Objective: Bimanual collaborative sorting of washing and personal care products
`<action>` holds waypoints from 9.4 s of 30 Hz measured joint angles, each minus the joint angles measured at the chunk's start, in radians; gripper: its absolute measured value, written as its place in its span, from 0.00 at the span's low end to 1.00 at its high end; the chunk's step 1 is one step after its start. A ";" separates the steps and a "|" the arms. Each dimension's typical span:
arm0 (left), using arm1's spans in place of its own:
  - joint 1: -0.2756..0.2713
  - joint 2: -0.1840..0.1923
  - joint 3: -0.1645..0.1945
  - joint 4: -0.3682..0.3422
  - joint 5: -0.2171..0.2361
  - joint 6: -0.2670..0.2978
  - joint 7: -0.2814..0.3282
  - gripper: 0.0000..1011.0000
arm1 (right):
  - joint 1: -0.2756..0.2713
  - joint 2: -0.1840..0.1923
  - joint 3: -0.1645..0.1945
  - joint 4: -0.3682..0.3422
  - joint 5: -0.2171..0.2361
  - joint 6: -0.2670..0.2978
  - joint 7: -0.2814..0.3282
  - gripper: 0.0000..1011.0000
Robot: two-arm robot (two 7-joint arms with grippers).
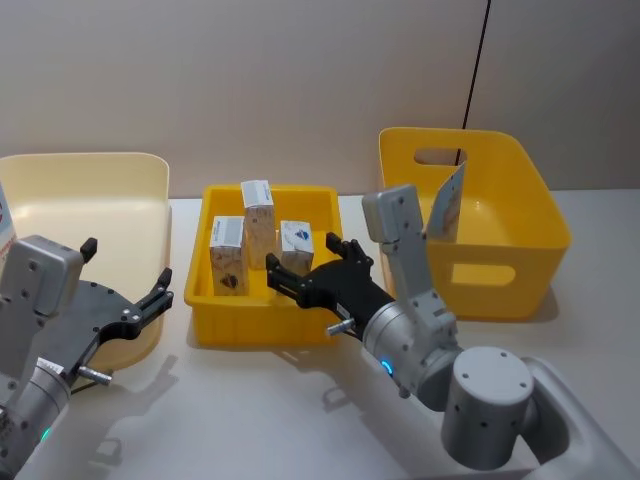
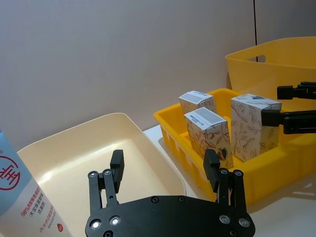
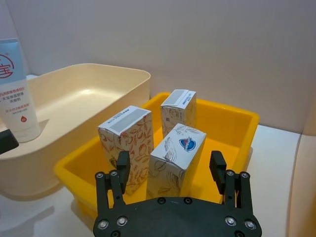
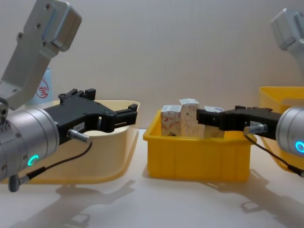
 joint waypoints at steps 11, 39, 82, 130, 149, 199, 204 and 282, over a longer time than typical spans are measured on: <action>0.000 0.000 0.000 0.000 0.000 0.000 0.000 0.99 | 0.026 -0.041 0.000 0.041 -0.020 0.017 -0.037 0.99; 0.000 0.000 0.000 0.000 0.000 0.000 0.000 0.99 | 0.085 -0.103 0.011 0.143 -0.059 0.014 -0.090 0.73; 0.000 0.000 0.000 0.000 0.000 0.000 0.000 0.99 | 0.090 -0.096 0.070 0.127 -0.069 -0.260 -0.048 0.39; 0.000 0.000 0.000 0.000 0.000 0.000 0.000 0.99 | 0.016 -0.098 0.258 0.025 -0.184 -0.453 -0.209 0.39; 0.000 0.000 0.000 0.000 0.000 0.000 0.000 0.99 | 0.025 -0.128 0.269 0.026 -0.244 -0.310 -0.266 0.39; 0.000 0.000 0.000 0.000 0.000 0.000 0.000 0.99 | 0.046 -0.151 0.270 0.053 -0.292 -0.255 -0.278 0.99; 0.000 0.000 0.000 0.000 0.000 0.000 0.000 0.99 | 0.039 -0.146 0.268 0.047 -0.277 -0.304 -0.247 0.99; 0.000 0.000 0.000 0.000 0.000 0.000 0.000 0.99 | -0.278 0.151 0.097 -0.249 0.049 -0.189 -0.055 0.99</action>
